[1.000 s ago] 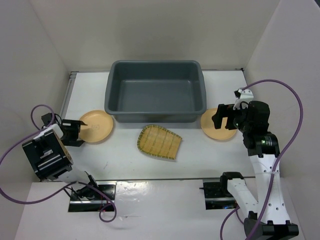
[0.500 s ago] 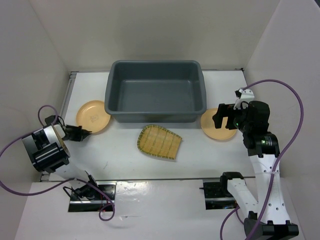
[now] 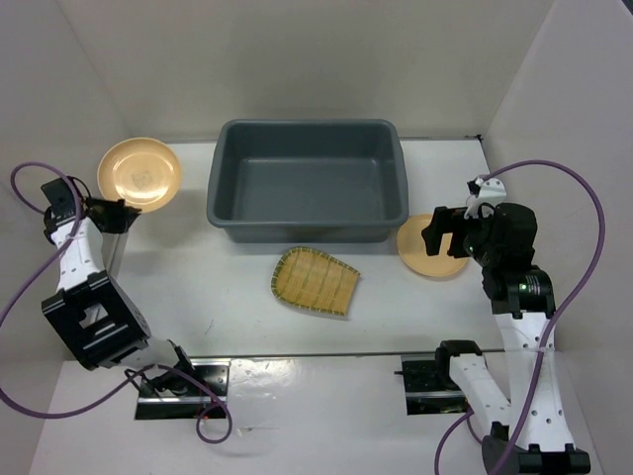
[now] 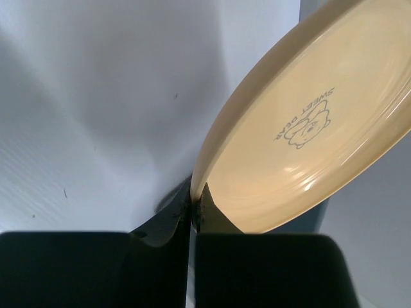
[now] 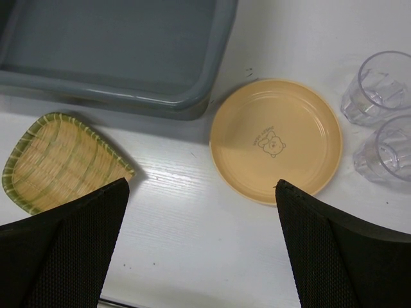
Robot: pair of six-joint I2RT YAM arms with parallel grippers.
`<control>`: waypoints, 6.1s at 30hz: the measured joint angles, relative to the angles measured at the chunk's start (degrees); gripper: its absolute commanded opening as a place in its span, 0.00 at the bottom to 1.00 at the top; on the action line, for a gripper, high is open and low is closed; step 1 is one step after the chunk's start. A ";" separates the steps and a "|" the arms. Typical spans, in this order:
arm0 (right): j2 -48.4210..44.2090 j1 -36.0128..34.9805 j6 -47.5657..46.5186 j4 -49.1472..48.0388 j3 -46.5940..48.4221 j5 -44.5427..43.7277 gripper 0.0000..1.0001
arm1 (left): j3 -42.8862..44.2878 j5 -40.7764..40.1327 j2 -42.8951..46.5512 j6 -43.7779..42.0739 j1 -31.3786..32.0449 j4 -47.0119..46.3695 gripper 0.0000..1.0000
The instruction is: Place the mixed dishes into the plastic bin
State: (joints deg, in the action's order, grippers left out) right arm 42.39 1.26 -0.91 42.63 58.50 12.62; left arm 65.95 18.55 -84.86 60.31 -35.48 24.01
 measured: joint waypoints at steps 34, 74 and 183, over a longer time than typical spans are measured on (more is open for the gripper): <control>-3.45 0.00 0.66 -0.04 -0.04 -0.44 0.99 | 56.76 3.72 -44.54 -9.14 53.44 3.26 0.00; -5.01 0.35 1.55 -0.13 -0.07 -2.54 0.99 | 111.36 -14.10 -77.18 -10.73 56.81 50.75 0.84; 48.28 27.10 16.92 -10.73 -8.37 9.33 0.55 | -25.75 -9.99 54.14 -5.92 58.90 18.12 1.00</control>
State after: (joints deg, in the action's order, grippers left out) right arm 90.67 28.36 16.01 31.90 50.13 21.96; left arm 40.21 8.56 -30.72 54.39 23.42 42.13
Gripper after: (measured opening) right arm 0.689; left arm 0.995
